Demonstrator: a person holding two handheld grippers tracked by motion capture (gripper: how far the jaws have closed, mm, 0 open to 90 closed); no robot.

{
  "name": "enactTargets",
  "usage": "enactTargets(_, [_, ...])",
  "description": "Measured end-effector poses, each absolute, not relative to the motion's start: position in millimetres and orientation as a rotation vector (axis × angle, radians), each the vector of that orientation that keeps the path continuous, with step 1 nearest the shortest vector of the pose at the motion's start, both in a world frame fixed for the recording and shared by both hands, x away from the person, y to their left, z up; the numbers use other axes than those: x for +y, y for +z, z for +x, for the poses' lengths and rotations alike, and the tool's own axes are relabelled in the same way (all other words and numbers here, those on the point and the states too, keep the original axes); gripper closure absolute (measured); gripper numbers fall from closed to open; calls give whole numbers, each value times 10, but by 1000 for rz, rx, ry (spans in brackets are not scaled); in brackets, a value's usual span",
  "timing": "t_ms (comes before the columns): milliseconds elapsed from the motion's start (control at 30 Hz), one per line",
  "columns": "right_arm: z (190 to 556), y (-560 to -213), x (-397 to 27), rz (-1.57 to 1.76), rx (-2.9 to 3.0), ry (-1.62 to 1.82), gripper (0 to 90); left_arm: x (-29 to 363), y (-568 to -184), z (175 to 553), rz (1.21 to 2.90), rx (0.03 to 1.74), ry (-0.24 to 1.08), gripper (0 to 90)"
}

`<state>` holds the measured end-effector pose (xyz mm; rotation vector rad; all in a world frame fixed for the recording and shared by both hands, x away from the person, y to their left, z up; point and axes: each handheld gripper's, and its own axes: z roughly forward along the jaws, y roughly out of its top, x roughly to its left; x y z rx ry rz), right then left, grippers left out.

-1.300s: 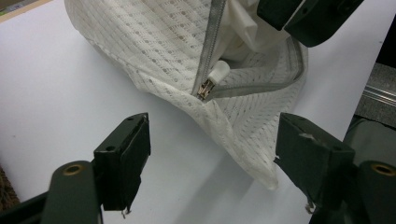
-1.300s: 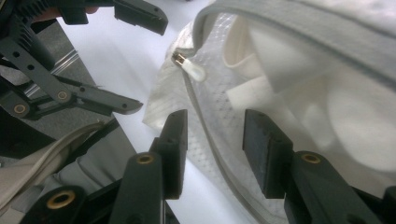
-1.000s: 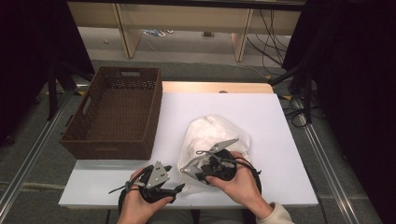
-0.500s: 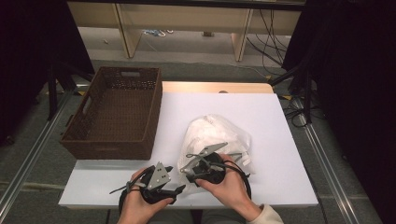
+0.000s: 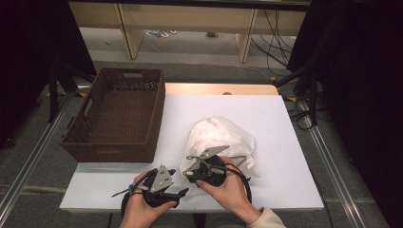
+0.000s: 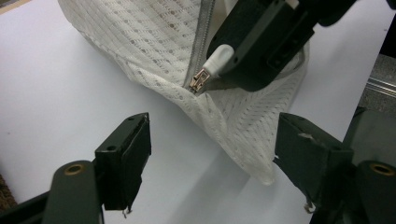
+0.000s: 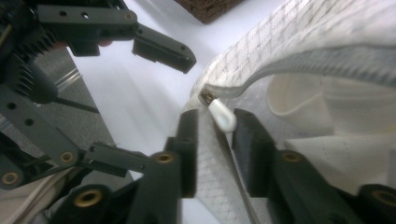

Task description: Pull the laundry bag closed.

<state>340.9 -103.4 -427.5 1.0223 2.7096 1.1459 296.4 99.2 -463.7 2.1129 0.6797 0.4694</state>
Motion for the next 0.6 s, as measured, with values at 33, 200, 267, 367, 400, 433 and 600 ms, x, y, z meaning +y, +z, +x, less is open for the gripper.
enactTargets(33, [3411,-4268,-1039,1023,2709,1147,767,993,-4636,2964,2116,680,469,271])
enactTargets(200, [3407,-4271,-1032,1057,2694,1180,820,980,-4647,2964,2097,693,460,280])
enactTargets(267, [3412,-4277,-1025,1058,2691,1186,841,977,-4651,2963,2103,696,456,282])
enactTargets(367, [3411,-4289,-1016,1056,2706,1189,858,970,-4658,2961,2094,702,443,286])
enactTargets(400, [3414,-4294,-1009,1049,2707,1190,858,972,-4654,2960,2098,704,442,288])
enactTargets(433, [3410,-4293,-1005,1063,2706,1192,858,972,-4654,2962,2095,703,443,290])
enactTargets(600, [3403,-4291,-993,1084,2700,1200,864,958,-4656,2985,2071,708,432,321])
